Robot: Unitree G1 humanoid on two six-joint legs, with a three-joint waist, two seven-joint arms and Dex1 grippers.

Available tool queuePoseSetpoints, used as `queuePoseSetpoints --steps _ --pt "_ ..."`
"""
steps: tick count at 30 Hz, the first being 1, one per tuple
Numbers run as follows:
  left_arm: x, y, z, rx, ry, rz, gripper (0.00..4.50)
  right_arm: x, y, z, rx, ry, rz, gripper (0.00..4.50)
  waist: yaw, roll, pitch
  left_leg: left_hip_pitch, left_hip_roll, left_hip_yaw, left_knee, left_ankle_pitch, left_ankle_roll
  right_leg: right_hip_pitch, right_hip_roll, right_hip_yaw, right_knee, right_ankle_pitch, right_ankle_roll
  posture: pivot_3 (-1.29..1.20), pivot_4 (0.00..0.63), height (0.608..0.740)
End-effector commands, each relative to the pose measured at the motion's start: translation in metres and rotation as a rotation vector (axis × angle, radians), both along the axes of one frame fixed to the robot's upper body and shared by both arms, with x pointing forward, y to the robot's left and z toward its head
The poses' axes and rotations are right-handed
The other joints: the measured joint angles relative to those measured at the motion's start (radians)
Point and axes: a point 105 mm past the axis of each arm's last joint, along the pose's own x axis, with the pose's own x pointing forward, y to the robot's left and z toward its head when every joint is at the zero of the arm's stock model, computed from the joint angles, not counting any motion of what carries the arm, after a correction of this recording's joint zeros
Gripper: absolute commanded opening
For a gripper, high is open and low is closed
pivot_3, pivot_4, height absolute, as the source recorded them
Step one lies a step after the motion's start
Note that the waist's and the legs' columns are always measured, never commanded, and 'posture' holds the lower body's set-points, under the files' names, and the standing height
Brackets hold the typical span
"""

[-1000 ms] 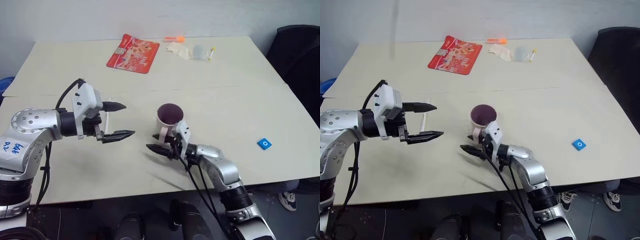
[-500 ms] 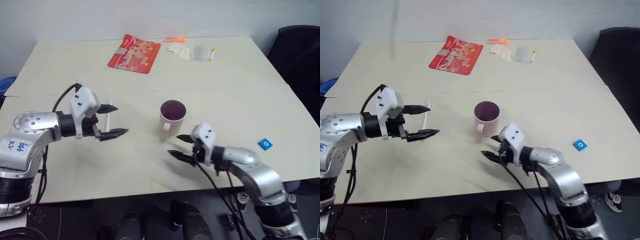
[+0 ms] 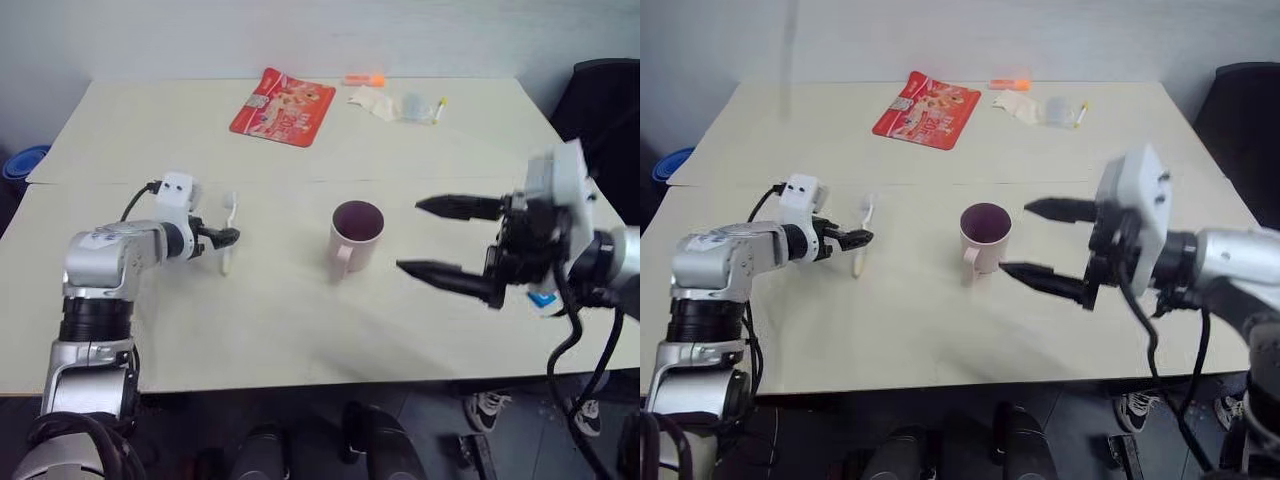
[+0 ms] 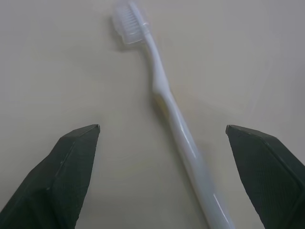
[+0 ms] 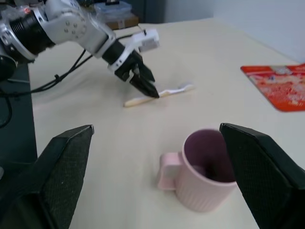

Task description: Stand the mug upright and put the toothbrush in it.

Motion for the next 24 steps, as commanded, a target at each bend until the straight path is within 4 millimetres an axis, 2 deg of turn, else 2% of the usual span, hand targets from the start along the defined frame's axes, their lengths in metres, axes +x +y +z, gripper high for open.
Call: queuePoseSetpoints --steps 1,3,6,9,14,15,24 --pt "0.010 -0.001 0.005 0.018 -0.014 0.009 4.50 -0.001 0.000 0.014 -0.001 -0.025 0.010 4.46 0.002 0.000 0.000 0.000 0.000 0.000 0.000 0.000 0.000 0.000 0.000 0.000 -0.001 0.000 0.000 0.00 0.150 0.740" --pt "0.015 -0.005 0.002 0.010 -0.003 0.006 4.50 0.000 0.001 0.017 -0.014 -0.032 0.015 4.46 0.003 0.000 0.000 -0.001 -0.001 0.001 0.000 0.000 0.001 0.000 -0.001 -0.001 -0.001 0.000 0.000 0.00 0.150 0.740" --pt "0.024 -0.020 -0.001 -0.031 0.007 -0.036 4.50 0.004 0.007 0.013 -0.060 -0.049 0.013 4.46 0.004 -0.001 0.000 0.000 -0.001 0.001 0.001 0.000 0.001 0.000 -0.002 -0.003 0.000 0.000 0.001 0.00 0.150 0.740" --pt "0.028 -0.022 -0.008 -0.028 0.025 -0.038 4.50 0.006 0.008 0.009 -0.087 -0.063 -0.001 4.46 0.005 -0.001 -0.001 0.000 -0.001 0.001 0.001 0.000 0.001 0.001 -0.002 -0.003 0.000 0.001 0.001 0.00 0.150 0.740" --pt "0.030 -0.019 -0.008 -0.054 0.030 -0.021 3.49 0.011 0.005 0.009 -0.095 -0.071 -0.027 4.50 0.004 -0.001 -0.001 0.000 -0.001 0.001 0.001 0.001 0.001 0.001 -0.003 -0.004 0.001 0.001 0.001 0.00 0.150 0.740" --pt "0.029 -0.017 -0.009 -0.051 0.034 -0.019 3.11 0.012 0.005 0.009 -0.097 -0.070 -0.030 4.50 0.004 -0.001 -0.001 0.000 -0.001 0.001 0.001 0.001 0.001 0.001 -0.003 -0.004 0.001 0.001 0.001 0.00 0.150 0.740" --pt "0.027 -0.006 -0.014 -0.036 0.049 0.018 0.76 0.019 -0.002 0.002 -0.081 -0.027 -0.079 4.50 0.003 -0.001 -0.001 0.000 -0.001 0.001 0.001 0.001 0.001 0.001 -0.003 -0.008 0.001 0.001 0.001 0.00 0.150 0.740"
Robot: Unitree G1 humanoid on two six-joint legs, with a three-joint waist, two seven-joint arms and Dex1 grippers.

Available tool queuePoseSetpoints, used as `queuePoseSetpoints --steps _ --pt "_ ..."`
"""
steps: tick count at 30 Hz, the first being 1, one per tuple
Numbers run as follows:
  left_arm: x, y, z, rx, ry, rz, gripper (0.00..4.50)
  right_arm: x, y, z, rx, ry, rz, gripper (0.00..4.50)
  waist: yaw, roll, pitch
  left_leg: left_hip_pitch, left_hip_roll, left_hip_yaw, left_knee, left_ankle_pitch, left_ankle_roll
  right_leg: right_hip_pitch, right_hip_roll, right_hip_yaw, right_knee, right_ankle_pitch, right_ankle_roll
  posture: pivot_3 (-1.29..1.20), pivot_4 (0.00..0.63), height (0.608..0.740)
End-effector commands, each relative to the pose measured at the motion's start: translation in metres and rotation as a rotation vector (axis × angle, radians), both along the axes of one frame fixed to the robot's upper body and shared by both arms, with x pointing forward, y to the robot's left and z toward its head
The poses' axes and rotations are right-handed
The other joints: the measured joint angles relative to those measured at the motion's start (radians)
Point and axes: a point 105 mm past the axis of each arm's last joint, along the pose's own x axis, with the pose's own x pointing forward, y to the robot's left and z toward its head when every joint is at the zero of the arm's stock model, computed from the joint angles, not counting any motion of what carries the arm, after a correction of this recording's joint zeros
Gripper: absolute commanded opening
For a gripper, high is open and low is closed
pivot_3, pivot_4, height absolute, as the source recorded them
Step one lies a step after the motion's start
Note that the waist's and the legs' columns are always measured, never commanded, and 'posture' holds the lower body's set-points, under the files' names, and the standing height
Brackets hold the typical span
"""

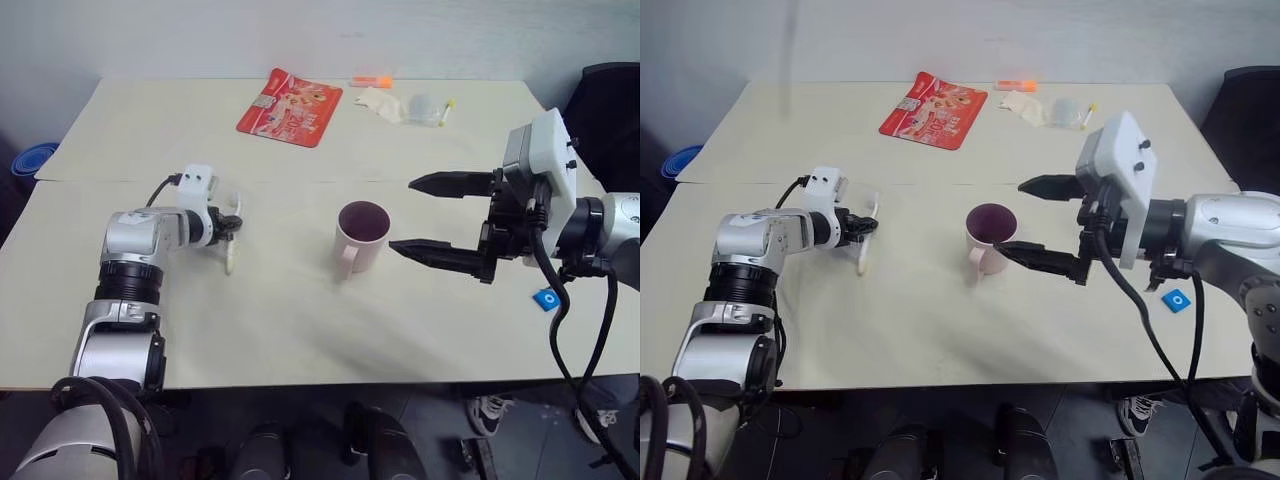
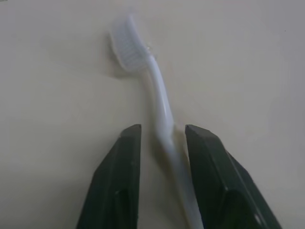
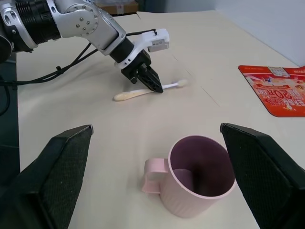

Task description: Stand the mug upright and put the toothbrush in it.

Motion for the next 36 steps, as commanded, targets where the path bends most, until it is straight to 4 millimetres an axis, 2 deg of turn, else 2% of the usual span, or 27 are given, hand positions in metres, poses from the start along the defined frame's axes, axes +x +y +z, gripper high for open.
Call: queuePoseSetpoints --steps 1,2,5,8,11,14,17,19,21,25,28,36 --pt "-0.003 0.008 -0.007 0.007 0.030 0.024 0.43 0.005 -0.011 0.002 0.016 0.005 -0.066 4.50 -0.001 0.000 0.000 0.000 0.000 0.000 0.000 0.000 0.000 0.000 0.000 0.000 0.000 0.000 0.000 0.00 0.150 0.740" --pt "-0.003 0.009 -0.006 0.007 0.028 0.026 0.26 0.006 -0.013 0.001 0.028 0.023 -0.075 4.50 -0.001 0.000 0.000 0.000 0.000 0.000 0.000 0.000 0.000 0.000 0.000 0.000 0.000 0.000 0.000 0.00 0.150 0.740" --pt "-0.002 0.012 0.000 -0.008 0.003 0.038 0.24 0.006 -0.018 -0.004 0.017 0.025 -0.097 4.50 0.000 0.000 0.000 0.000 0.000 0.000 0.000 0.000 0.000 0.000 0.000 0.000 0.000 0.000 0.000 0.00 0.150 0.740" --pt "0.005 0.003 0.027 -0.062 -0.151 -0.004 0.24 0.007 -0.021 -0.008 0.018 0.022 -0.129 4.50 -0.001 0.000 0.000 0.000 0.000 0.000 0.000 0.000 0.000 0.000 0.000 -0.001 0.000 0.000 0.000 0.00 0.150 0.740" --pt "0.005 -0.020 0.077 -0.200 -0.387 -0.106 0.24 0.007 -0.025 -0.012 0.030 0.032 -0.157 4.50 -0.001 0.000 0.000 -0.001 0.001 0.000 0.000 0.000 0.000 -0.001 0.000 -0.001 0.000 0.000 0.000 0.00 0.150 0.740" --pt "-0.013 -0.053 0.123 -0.356 -0.574 -0.275 0.24 0.006 -0.029 -0.015 0.045 0.044 -0.185 4.50 0.002 0.000 0.000 -0.003 0.000 -0.001 0.001 0.000 0.000 -0.001 -0.002 0.000 -0.001 0.000 0.000 0.00 0.150 0.740" --pt "-0.042 -0.092 0.155 -0.475 -0.699 -0.477 0.24 0.006 -0.034 -0.019 0.050 0.053 -0.222 4.50 0.002 0.000 0.000 -0.004 0.000 -0.002 0.002 0.000 0.000 -0.001 -0.002 0.000 -0.002 0.000 0.001 0.00 0.150 0.740" --pt "-0.059 -0.117 0.166 -0.530 -0.748 -0.595 0.24 0.007 -0.038 -0.020 0.060 0.055 -0.251 4.50 0.001 0.000 0.000 -0.004 0.000 -0.002 0.004 0.000 0.000 0.000 -0.002 0.000 -0.001 0.001 0.001 0.00 0.150 0.740" --pt "-0.069 -0.141 0.168 -0.580 -0.757 -0.664 0.24 0.010 -0.041 -0.021 0.073 0.056 -0.280 4.50 0.001 0.000 0.000 -0.003 0.000 -0.002 0.005 0.000 0.000 0.001 -0.002 0.002 0.000 0.001 0.001 0.00 0.150 0.740" --pt "-0.073 -0.167 0.163 -0.618 -0.767 -0.697 0.24 0.012 -0.044 -0.022 0.082 0.058 -0.310 4.50 -0.001 0.000 0.000 -0.002 0.000 -0.002 0.007 0.000 0.001 0.002 0.000 0.006 -0.002 0.001 0.001 0.00 0.150 0.740" --pt "-0.070 -0.177 0.158 -0.646 -0.770 -0.686 0.24 0.013 -0.045 -0.023 0.085 0.059 -0.325 4.50 -0.001 0.000 0.000 -0.002 0.000 -0.002 0.007 0.000 0.000 0.001 0.001 0.007 -0.002 0.001 0.001 0.00 0.150 0.740" --pt "-0.059 -0.197 0.132 -0.584 -0.791 -0.706 0.24 0.012 -0.046 -0.019 0.101 0.051 -0.348 4.50 0.002 0.000 0.000 -0.003 0.000 -0.002 0.007 -0.001 0.002 0.001 0.001 0.006 -0.004 0.001 0.001 0.00 0.150 0.740"
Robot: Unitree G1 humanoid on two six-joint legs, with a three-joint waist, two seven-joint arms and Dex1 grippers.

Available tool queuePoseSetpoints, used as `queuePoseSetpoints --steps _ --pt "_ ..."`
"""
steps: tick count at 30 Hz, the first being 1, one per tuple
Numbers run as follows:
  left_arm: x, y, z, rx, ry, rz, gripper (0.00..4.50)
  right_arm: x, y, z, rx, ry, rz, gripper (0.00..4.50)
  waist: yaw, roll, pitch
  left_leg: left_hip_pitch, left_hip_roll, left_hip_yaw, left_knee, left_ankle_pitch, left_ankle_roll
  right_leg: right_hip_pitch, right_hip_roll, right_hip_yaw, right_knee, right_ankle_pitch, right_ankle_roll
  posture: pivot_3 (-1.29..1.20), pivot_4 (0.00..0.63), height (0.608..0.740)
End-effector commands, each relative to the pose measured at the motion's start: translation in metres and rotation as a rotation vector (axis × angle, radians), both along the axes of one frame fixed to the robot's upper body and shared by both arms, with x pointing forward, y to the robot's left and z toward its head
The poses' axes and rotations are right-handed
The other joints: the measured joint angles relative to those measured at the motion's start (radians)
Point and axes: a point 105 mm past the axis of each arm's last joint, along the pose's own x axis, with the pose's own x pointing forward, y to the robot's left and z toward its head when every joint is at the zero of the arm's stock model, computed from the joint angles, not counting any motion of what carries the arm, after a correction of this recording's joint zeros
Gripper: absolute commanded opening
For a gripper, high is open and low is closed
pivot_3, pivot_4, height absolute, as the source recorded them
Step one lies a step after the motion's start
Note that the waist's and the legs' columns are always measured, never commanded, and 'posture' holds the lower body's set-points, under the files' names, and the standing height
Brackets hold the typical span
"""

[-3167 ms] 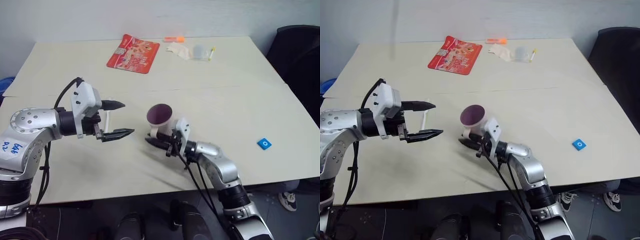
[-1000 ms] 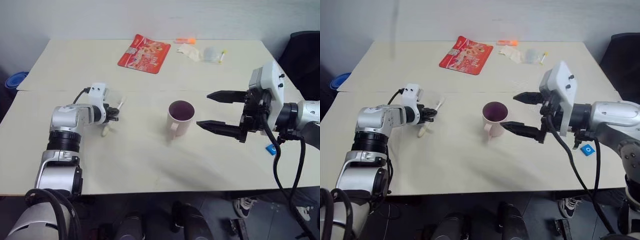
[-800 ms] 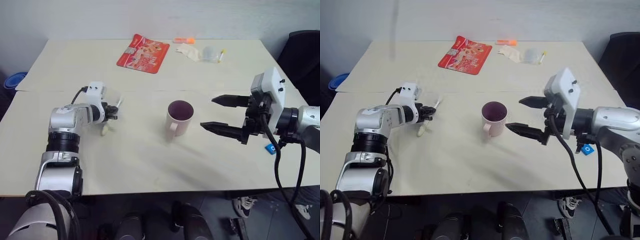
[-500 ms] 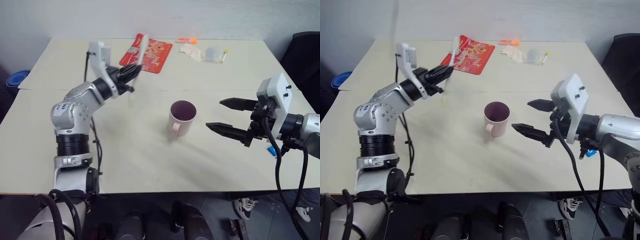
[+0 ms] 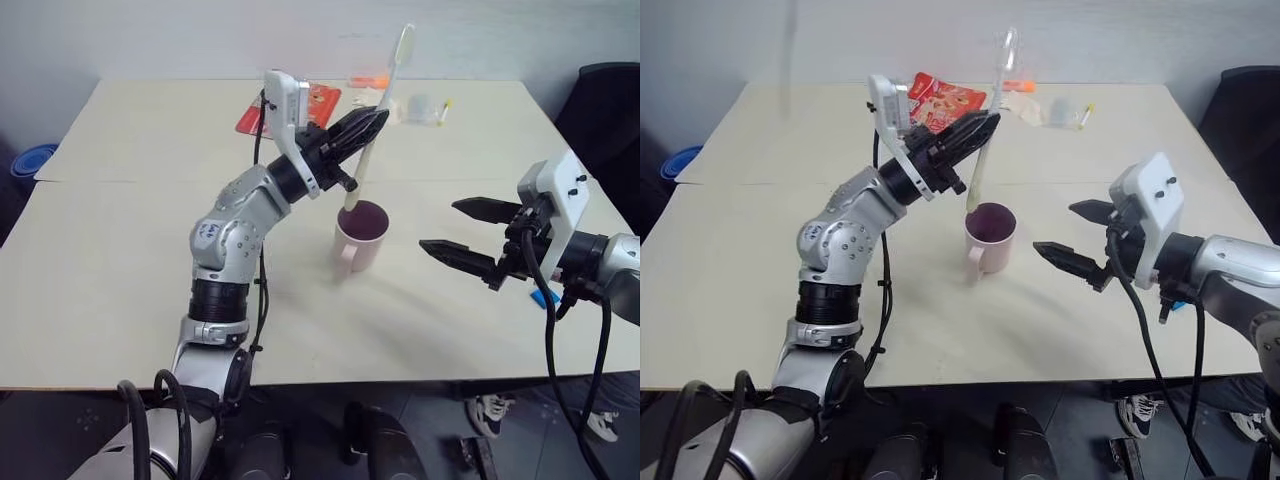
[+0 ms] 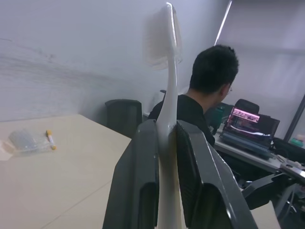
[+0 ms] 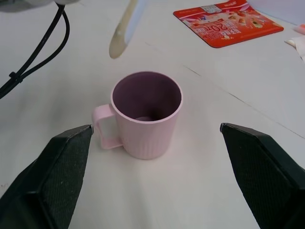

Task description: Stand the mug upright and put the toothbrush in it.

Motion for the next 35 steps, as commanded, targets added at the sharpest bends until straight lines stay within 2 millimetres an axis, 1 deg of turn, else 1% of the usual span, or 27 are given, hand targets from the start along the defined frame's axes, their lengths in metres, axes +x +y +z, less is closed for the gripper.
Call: queuePoseSetpoints --steps 1,3,6,7,11,14,15,16,18,21,23,25,26,27,28,30,32,35 --pt "-0.001 -0.005 -0.002 0.014 -0.068 -0.003 0.24 -0.005 0.000 0.014 0.010 -0.059 -0.007 4.50 0.000 0.000 0.000 0.000 0.000 0.000 0.000 0.000 0.000 0.000 0.000 0.000 0.000 0.000 0.000 0.00 0.150 0.740" --pt "-0.001 -0.006 -0.004 0.009 -0.072 -0.006 0.24 -0.005 0.001 0.015 0.013 -0.060 -0.007 4.50 0.000 0.000 0.000 -0.001 0.000 0.000 0.000 0.000 0.001 0.000 0.000 -0.001 0.000 0.000 0.000 0.00 0.150 0.740" --pt "0.001 -0.009 -0.009 0.004 -0.069 -0.015 1.26 -0.004 0.002 0.018 0.020 -0.064 -0.003 4.50 0.000 0.000 0.000 -0.002 0.000 -0.001 0.000 0.000 0.001 0.000 0.000 -0.001 0.000 0.000 0.000 0.00 0.150 0.740" --pt "0.001 -0.009 -0.010 0.005 -0.072 -0.014 1.45 -0.004 0.002 0.018 0.022 -0.064 -0.001 4.50 0.000 0.000 0.000 -0.002 0.000 -0.001 0.000 0.000 0.001 0.000 0.000 -0.001 0.000 0.000 0.000 0.00 0.150 0.740" --pt "-0.002 -0.004 -0.010 -0.008 -0.076 -0.006 2.68 -0.004 0.001 0.020 0.031 -0.060 0.002 4.50 0.000 0.000 0.000 -0.002 0.000 -0.002 0.000 -0.001 0.001 0.000 0.000 -0.001 -0.001 0.000 0.000 0.00 0.150 0.740" --pt "-0.005 0.010 -0.009 -0.006 -0.073 0.013 3.44 -0.002 0.001 0.018 0.032 -0.056 0.002 4.50 -0.003 0.000 0.000 -0.002 0.001 -0.002 0.000 -0.001 0.001 0.000 0.000 -0.001 0.000 0.000 0.000 0.00 0.150 0.740" --pt "-0.007 0.018 -0.009 -0.010 -0.059 0.015 3.81 -0.001 0.001 0.018 0.033 -0.055 0.004 4.50 -0.004 0.000 0.000 -0.002 0.001 -0.002 0.000 -0.001 0.001 0.000 0.000 0.000 0.001 0.000 0.000 0.00 0.150 0.740" --pt "-0.009 0.024 -0.009 -0.008 -0.045 0.009 4.07 -0.001 0.001 0.017 0.034 -0.054 0.005 4.50 -0.004 0.000 0.000 -0.002 0.001 -0.002 0.000 -0.001 0.001 0.000 0.000 0.000 0.001 0.000 0.000 0.00 0.150 0.740" --pt "-0.014 0.038 -0.010 0.015 -0.028 0.007 4.44 0.001 0.000 0.016 0.035 -0.050 0.002 4.50 -0.004 0.000 0.000 -0.002 0.002 -0.002 0.000 -0.001 0.001 0.000 0.001 0.000 0.002 0.000 0.000 0.00 0.150 0.740" --pt "-0.020 0.061 -0.012 0.085 -0.029 0.032 4.44 0.003 -0.002 0.013 0.028 -0.043 0.006 4.50 -0.003 0.000 0.000 -0.002 0.002 -0.002 0.000 -0.001 0.001 0.000 0.000 0.000 0.002 0.000 0.000 0.00 0.150 0.740" --pt "-0.027 0.081 -0.010 0.157 -0.040 0.033 4.44 0.004 -0.004 0.011 0.019 -0.026 0.025 4.50 -0.003 0.000 0.000 -0.002 0.001 -0.002 0.000 -0.001 0.001 0.000 0.000 0.000 0.003 0.000 0.000 0.00 0.150 0.740" --pt "-0.048 0.110 -0.014 0.368 -0.085 -0.031 4.44 0.000 -0.010 0.008 -0.012 0.012 0.069 4.50 -0.006 0.000 0.000 -0.002 0.002 -0.002 0.000 -0.001 0.001 -0.001 0.001 0.000 0.003 0.000 0.000 0.00 0.150 0.740" --pt "-0.056 0.118 -0.017 0.444 -0.093 -0.060 4.44 -0.002 -0.013 0.008 -0.025 0.024 0.086 4.50 -0.011 0.000 0.000 -0.002 0.002 -0.001 0.000 -0.001 0.001 -0.002 0.002 0.000 0.002 0.000 0.000 0.00 0.150 0.740" --pt "-0.066 0.132 -0.021 0.551 -0.109 -0.089 4.44 -0.006 -0.018 0.006 -0.041 0.045 0.112 4.50 -0.012 0.000 0.000 -0.003 0.002 0.000 -0.001 -0.001 0.000 -0.003 0.003 -0.001 0.003 0.000 0.000 0.00 0.150 0.740" --pt "-0.072 0.140 -0.023 0.617 -0.116 -0.108 4.44 -0.009 -0.022 0.005 -0.051 0.058 0.130 4.50 -0.012 0.000 0.000 -0.002 0.003 0.000 -0.001 -0.001 -0.001 -0.002 0.003 -0.002 0.002 -0.001 -0.001 0.00 0.150 0.740" --pt "-0.086 0.167 -0.027 0.794 -0.111 -0.142 4.44 -0.015 -0.038 0.000 -0.100 0.091 0.173 4.50 -0.008 0.001 0.000 -0.002 0.003 0.000 -0.001 -0.002 0.000 -0.002 0.003 -0.005 0.001 -0.001 -0.001 0.00 0.150 0.740" --pt "-0.094 0.187 -0.025 0.909 -0.105 -0.151 4.44 -0.018 -0.051 -0.004 -0.132 0.124 0.193 4.50 -0.001 0.001 0.000 -0.002 0.002 0.000 -0.001 -0.002 0.000 -0.002 0.003 -0.008 -0.002 -0.001 -0.001 0.00 0.150 0.740" --pt "-0.095 0.200 -0.021 0.956 -0.090 -0.135 4.44 -0.014 -0.064 -0.008 -0.159 0.140 0.185 4.50 0.001 0.001 0.000 -0.002 0.002 -0.001 0.001 -0.003 0.002 0.000 0.002 -0.010 -0.005 -0.001 0.000 0.00 0.150 0.740"
